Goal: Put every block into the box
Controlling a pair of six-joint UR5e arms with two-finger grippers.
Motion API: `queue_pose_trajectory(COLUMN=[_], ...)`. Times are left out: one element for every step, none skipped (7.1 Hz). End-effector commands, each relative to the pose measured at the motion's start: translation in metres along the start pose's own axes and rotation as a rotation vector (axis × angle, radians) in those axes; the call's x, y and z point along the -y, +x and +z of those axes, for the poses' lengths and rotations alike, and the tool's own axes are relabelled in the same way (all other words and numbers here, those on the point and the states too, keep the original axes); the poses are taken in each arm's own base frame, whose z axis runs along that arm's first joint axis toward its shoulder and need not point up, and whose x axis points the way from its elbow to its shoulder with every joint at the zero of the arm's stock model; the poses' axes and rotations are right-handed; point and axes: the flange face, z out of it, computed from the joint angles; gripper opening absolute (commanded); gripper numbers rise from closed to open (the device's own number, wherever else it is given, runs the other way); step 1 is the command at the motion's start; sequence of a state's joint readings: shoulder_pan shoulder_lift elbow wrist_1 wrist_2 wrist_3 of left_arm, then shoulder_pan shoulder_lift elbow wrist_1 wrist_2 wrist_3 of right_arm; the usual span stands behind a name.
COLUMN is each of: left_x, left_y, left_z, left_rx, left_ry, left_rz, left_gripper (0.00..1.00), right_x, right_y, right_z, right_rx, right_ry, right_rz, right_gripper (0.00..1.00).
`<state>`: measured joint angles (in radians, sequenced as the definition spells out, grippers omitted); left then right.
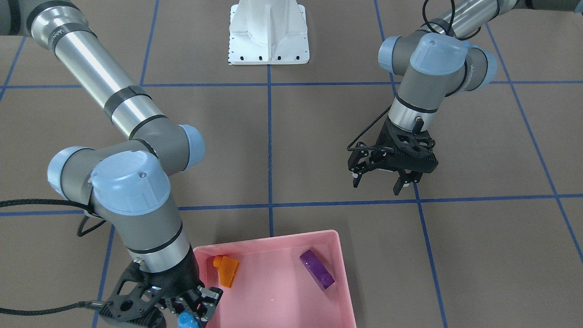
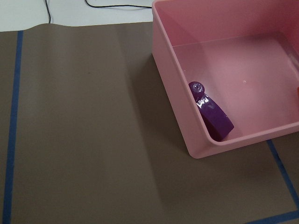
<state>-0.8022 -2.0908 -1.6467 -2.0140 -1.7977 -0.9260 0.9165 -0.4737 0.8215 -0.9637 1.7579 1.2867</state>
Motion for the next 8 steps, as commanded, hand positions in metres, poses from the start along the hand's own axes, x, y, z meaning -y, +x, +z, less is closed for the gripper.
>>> queue_pose_trajectory(left_x=[-0.003, -0.003, -0.008, -0.017, -0.024, -0.046, -0.081, -0.118], left_y=[-0.003, 0.0, 0.005, 0.017, 0.023, 0.011, -0.023, -0.065], left_z=[-0.001, -0.004, 0.0, 0.0, -0.009, -0.025, -0.049, -0.076], left_rx=[0.002, -0.005, -0.007, -0.029, -0.047, -0.099, -0.119, -0.098], left_ry=[-0.001, 0.002, -0.006, -0.016, -0.02, -0.086, -0.136, -0.16], left_rz=[-0.001, -0.009, 0.009, 0.023, 0.034, 0.055, 0.112, 0.205], left_gripper=[1.0, 1.0, 1.0, 1.0, 1.0, 1.0, 1.0, 1.0], right_x=[-0.022, -0.019, -0.017, -0.017, -0.02, -0.023, -0.02, -0.025], right_y=[-0.012, -0.013, -0.014, -0.022, -0.023, -0.013, 0.023, 0.061], right_z=[0.01, 0.005, -0.008, -0.039, -0.072, -0.095, -0.108, -0.123], right_rx=[-0.045, -0.059, -0.093, -0.153, -0.213, -0.217, -0.179, -0.152], right_ry=[0.007, -0.011, -0.072, -0.101, -0.129, -0.157, -0.2, -0.205], right_rz=[-0.006, -0.013, -0.025, -0.067, -0.112, -0.16, -0.151, -0.174], right_gripper=[0.98, 0.99, 0.99, 0.99, 1.0, 1.0, 1.0, 1.0])
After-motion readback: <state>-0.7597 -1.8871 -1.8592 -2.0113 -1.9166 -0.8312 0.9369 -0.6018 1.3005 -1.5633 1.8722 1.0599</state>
